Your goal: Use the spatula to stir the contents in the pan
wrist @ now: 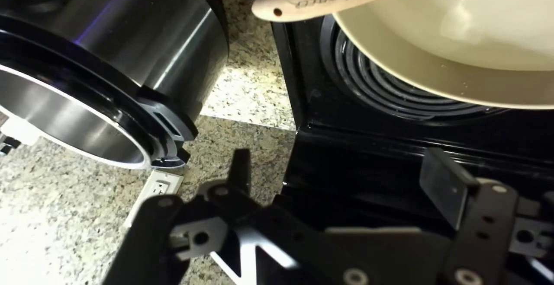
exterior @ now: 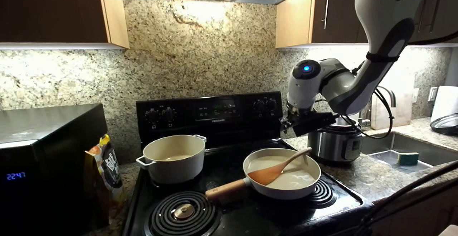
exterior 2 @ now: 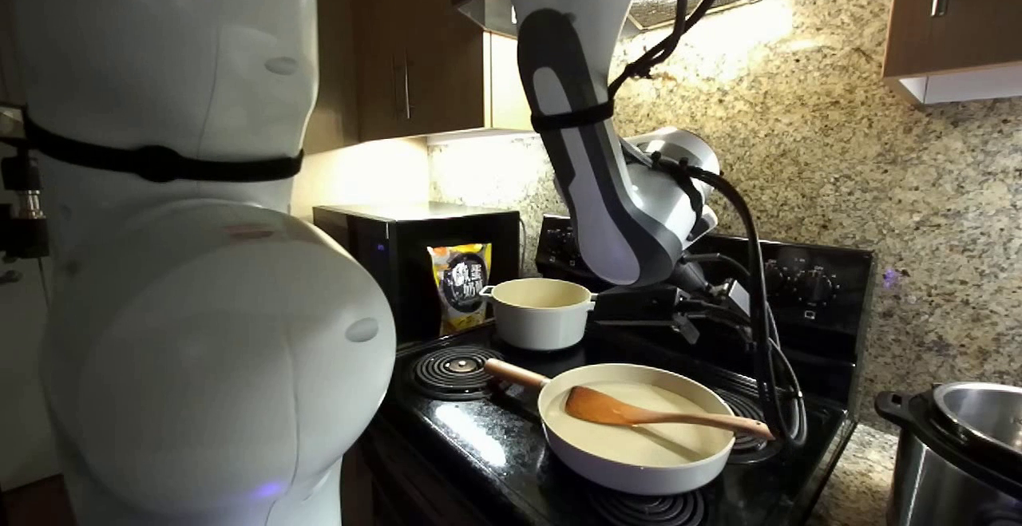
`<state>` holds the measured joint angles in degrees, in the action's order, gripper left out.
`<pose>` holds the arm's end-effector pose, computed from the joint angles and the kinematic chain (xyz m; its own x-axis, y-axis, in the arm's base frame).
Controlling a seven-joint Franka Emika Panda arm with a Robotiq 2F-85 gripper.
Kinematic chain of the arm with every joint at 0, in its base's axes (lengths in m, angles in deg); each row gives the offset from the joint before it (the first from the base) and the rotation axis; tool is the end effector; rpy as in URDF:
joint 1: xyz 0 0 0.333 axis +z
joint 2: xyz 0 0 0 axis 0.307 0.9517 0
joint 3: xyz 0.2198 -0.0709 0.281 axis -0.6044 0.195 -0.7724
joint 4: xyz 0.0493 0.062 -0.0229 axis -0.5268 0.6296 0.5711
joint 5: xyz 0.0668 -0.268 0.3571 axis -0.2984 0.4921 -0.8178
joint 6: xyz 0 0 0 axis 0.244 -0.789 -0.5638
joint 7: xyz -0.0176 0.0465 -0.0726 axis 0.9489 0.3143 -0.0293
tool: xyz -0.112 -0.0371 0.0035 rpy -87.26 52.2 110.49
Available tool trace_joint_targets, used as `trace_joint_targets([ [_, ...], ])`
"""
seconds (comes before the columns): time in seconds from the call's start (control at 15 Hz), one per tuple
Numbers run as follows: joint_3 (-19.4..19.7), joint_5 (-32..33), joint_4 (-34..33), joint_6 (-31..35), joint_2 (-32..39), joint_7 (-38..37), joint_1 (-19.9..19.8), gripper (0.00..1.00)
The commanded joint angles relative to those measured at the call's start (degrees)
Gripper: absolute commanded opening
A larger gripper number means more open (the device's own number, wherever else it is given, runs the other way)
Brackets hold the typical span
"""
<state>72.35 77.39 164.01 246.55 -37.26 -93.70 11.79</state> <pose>0.5156 -0.0826 0.2859 0.7782 -0.0912 0.6213 -0.3436 -0.8901 0.2996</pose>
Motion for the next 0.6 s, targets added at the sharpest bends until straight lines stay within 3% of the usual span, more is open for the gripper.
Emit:
trace_joint_targets([
  [0.0, 0.2, 0.5, 0.0, 0.0, -0.4, 0.1, 0.0, 1.0],
  [0.13, 0.3, 0.8, 0.0, 0.0, -0.7, 0.1, 0.0, 1.0],
  [0.53, 1.3, 7.2, 0.3, 16.9, 4.2, 5.0, -1.0, 1.0],
])
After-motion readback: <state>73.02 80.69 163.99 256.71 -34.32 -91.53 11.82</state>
